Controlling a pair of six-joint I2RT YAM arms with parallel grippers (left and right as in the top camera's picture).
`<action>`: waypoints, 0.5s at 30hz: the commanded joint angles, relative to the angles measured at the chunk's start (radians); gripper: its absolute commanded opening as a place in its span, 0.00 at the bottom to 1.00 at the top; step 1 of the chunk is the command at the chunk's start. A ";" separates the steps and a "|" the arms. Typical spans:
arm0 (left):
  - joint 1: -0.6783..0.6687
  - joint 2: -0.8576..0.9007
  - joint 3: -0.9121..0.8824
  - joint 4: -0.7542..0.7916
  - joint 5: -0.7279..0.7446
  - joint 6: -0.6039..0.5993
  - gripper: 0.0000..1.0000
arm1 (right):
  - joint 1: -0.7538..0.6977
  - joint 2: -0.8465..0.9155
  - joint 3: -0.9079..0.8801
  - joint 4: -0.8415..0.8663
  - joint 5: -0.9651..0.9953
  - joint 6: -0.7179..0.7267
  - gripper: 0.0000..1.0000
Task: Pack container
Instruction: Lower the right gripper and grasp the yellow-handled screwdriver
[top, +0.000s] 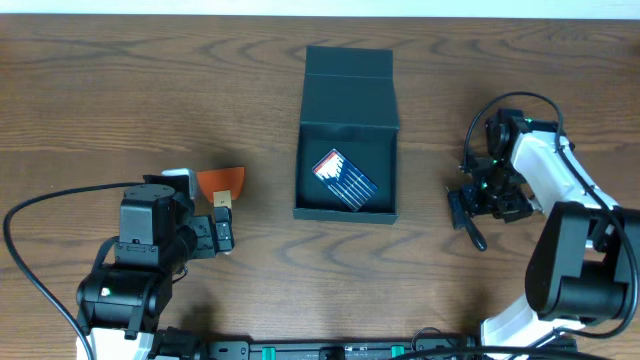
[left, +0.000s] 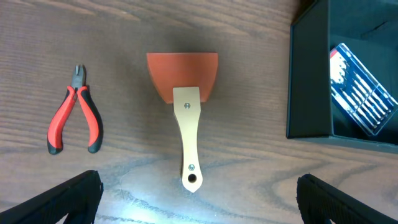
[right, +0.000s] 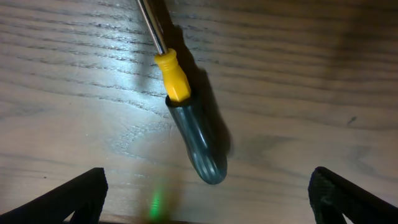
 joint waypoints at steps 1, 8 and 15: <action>-0.002 0.001 0.018 0.013 -0.011 0.021 0.99 | -0.002 0.019 -0.007 0.004 0.002 -0.014 0.95; -0.002 0.001 0.018 0.025 -0.011 0.021 0.98 | -0.002 0.019 -0.040 0.032 0.003 -0.040 0.93; -0.002 0.001 0.018 0.025 -0.011 0.021 0.99 | 0.024 0.019 -0.109 0.114 0.002 -0.103 0.93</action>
